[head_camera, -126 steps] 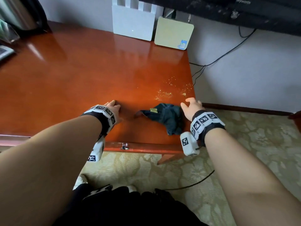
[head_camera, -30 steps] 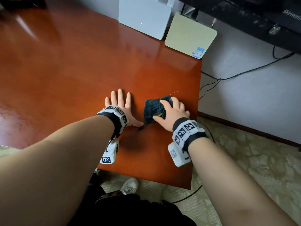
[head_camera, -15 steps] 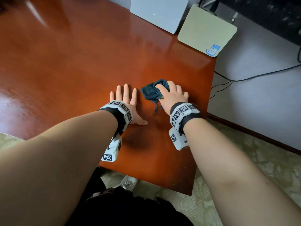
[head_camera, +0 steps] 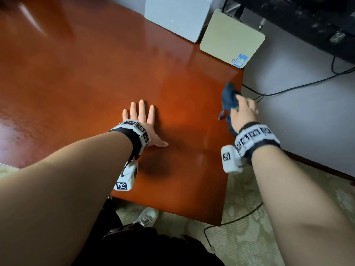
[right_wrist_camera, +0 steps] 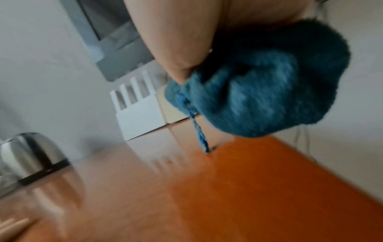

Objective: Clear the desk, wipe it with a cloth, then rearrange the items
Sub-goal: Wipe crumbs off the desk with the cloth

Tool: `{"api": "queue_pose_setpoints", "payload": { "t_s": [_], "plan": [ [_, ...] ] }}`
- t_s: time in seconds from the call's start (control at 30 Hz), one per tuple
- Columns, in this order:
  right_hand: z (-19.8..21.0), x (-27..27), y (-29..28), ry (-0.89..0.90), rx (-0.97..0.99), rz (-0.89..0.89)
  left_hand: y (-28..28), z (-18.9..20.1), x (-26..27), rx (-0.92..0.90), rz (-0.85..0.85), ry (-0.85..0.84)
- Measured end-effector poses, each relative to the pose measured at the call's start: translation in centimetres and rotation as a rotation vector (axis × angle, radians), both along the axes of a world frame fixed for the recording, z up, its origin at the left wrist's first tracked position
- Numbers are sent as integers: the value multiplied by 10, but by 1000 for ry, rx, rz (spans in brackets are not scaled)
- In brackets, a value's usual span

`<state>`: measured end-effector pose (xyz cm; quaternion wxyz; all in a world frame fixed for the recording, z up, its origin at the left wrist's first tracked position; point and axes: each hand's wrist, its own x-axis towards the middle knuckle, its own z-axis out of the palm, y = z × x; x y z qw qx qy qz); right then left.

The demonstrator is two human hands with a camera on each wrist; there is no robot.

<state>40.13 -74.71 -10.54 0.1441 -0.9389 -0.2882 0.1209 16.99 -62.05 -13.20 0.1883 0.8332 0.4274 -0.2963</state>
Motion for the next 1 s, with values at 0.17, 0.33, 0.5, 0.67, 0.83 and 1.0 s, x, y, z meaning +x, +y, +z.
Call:
{"api": "queue_pose_setpoints", "payload": {
  "t_s": [0.17, 0.33, 0.5, 0.67, 0.83, 1.0],
  "plan": [
    [-13, -16, 26, -3, -405, 271, 0, -2, 1, 9, 3, 12],
    [-9, -44, -5, -18, -514, 331, -2, 0, 1, 13, 8, 15],
    [-7, -81, -43, 19, -486, 403, -3, 1, -1, 38, 9, -10],
    [-4, -149, -114, 55, -453, 450, -8, 2, -13, 88, -57, -86],
    [13, -192, -178, 258, -505, 524, -19, 7, -42, 61, -202, -95],
    [33, -169, -163, 130, -220, 267, -34, 7, -71, 55, -277, -94]
  ]
}}
